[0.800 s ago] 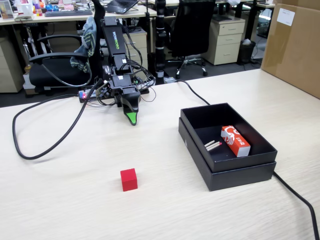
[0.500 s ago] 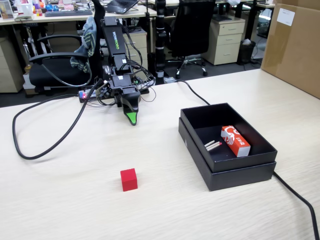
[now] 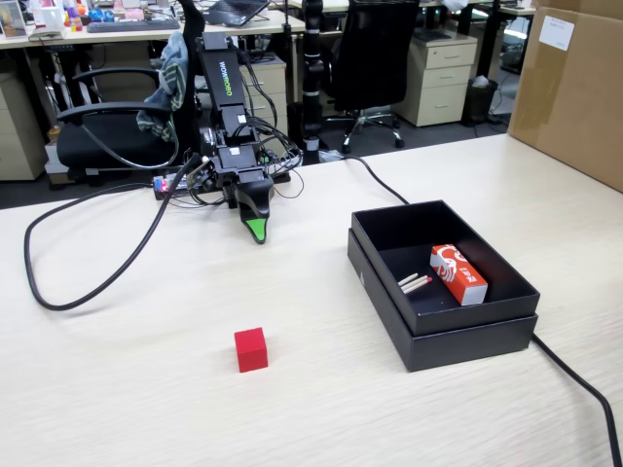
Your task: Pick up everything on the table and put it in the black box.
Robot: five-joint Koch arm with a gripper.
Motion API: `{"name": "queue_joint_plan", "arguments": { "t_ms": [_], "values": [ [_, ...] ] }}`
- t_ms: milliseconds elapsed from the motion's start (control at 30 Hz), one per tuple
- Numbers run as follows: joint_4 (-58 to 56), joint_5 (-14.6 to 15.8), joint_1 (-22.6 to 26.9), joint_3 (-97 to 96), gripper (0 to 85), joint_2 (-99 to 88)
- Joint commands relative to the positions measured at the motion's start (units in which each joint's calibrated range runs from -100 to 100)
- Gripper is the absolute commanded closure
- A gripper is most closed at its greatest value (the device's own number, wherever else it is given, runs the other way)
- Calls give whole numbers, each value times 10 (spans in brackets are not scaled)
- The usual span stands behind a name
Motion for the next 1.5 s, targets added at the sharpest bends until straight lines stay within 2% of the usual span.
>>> {"name": "queue_joint_plan", "arguments": {
  "t_ms": [0,1467],
  "values": [
    [-10,0,0,-13,372,1],
    [-10,0,0,-15,368,-1]
  ]
}}
